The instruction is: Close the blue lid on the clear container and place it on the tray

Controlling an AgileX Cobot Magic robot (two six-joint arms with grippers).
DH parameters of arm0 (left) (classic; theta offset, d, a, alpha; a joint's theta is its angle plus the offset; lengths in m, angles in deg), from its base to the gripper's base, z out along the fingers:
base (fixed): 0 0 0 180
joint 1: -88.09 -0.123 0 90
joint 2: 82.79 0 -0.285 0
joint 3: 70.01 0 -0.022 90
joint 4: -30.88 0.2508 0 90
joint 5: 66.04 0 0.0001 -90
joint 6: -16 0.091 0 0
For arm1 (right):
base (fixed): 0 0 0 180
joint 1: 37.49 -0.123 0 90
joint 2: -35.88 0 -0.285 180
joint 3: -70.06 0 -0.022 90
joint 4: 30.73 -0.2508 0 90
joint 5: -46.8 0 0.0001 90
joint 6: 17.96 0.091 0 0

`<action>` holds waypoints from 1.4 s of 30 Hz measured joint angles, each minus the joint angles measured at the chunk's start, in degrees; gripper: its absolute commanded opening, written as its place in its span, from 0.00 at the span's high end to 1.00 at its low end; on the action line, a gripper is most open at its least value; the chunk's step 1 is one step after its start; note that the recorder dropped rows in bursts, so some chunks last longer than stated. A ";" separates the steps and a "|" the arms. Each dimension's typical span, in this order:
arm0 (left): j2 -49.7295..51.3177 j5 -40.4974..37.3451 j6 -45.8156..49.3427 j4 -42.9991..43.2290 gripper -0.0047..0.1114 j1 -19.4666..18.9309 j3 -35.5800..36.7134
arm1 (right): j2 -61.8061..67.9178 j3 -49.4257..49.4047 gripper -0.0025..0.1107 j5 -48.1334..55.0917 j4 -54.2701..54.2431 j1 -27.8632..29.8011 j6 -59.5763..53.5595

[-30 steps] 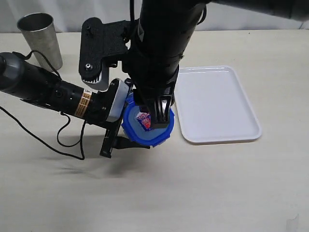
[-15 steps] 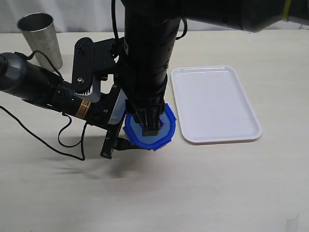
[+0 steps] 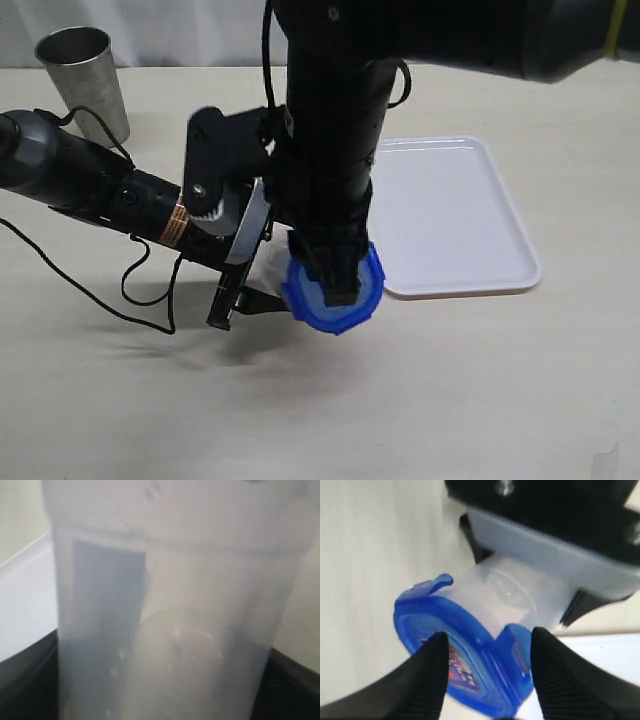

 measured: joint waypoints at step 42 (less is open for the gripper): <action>0.11 11.73 -14.75 -19.15 0.96 -0.40 0.36 | -28.57 -18.39 0.93 -36.58 -10.16 11.02 17.88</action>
